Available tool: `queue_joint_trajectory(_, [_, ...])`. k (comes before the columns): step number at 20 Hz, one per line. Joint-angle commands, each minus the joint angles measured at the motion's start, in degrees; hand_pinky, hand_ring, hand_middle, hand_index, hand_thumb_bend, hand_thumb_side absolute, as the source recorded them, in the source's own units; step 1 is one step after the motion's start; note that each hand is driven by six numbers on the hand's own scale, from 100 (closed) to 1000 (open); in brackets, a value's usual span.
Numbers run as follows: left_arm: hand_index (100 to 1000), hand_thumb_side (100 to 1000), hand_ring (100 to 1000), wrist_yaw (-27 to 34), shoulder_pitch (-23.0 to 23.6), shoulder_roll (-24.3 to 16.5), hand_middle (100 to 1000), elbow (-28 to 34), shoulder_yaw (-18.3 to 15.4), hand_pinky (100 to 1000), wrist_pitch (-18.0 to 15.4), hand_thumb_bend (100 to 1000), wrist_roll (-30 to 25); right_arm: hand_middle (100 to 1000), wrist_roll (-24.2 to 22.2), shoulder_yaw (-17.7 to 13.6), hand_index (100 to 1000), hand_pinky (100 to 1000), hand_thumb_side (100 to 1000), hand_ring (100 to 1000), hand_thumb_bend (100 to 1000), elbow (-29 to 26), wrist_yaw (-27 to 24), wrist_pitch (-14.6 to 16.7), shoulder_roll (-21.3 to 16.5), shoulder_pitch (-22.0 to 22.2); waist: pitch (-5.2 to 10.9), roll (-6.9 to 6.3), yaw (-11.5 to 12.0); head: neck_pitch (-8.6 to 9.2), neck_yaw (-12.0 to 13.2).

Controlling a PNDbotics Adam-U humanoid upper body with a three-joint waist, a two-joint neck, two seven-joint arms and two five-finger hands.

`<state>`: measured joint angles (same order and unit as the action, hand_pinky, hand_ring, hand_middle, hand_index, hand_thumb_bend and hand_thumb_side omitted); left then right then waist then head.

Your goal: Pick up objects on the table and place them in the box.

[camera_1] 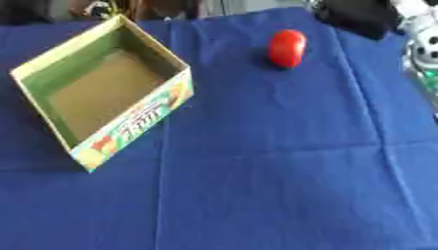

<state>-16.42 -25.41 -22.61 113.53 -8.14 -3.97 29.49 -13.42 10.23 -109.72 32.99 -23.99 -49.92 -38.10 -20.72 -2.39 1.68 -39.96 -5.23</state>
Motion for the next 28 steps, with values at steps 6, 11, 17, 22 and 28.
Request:
queue_joint_trajectory(6, [910, 1000, 873, -0.13, -0.69, -0.93, 858, 1.06, 0.15, 641, -0.11, 100, 0.17, 844, -18.43, -0.46, 1000, 991, 611, 956, 628, 4.97, 5.49, 3.23, -2.78, -4.46, -0.41, 0.0, 0.4, -1.41, 1.7])
queue_joint_trajectory(11, [909, 1000, 873, -0.17, -0.78, -1.05, 856, 1.06, 0.23, 641, 0.05, 100, 0.18, 861, -22.21, -0.68, 1000, 977, 598, 954, 701, 9.0, 6.78, 3.54, -3.0, -7.13, -1.0, -0.19, 0.66, -0.65, 1.22])
queue_joint_trajectory(17, [909, 1000, 873, -0.22, -0.86, -0.84, 854, 1.06, 0.37, 642, -0.12, 100, 0.07, 895, -21.97, -1.33, 1000, 921, 629, 934, 673, 12.48, 6.9, 3.51, -2.82, -9.14, -1.51, -0.37, 0.76, 1.81, -0.09])
queue_joint_trajectory(22, [907, 1000, 874, -0.18, -0.83, -0.8, 852, 1.06, 0.37, 643, -0.18, 100, 0.03, 908, -21.62, -1.45, 1000, 936, 647, 946, 671, 14.64, 8.5, 3.75, -2.84, -10.4, -1.79, -0.43, 0.9, 5.97, -2.5])
queue_joint_trajectory(28, [905, 1000, 874, -0.01, -1.04, -0.61, 851, 1.06, 0.56, 644, -0.26, 100, -0.16, 911, -22.85, -0.41, 1000, 935, 638, 946, 661, 18.47, 9.88, 4.03, -1.53, -12.37, -1.58, -0.43, 0.9, 9.08, -4.01])
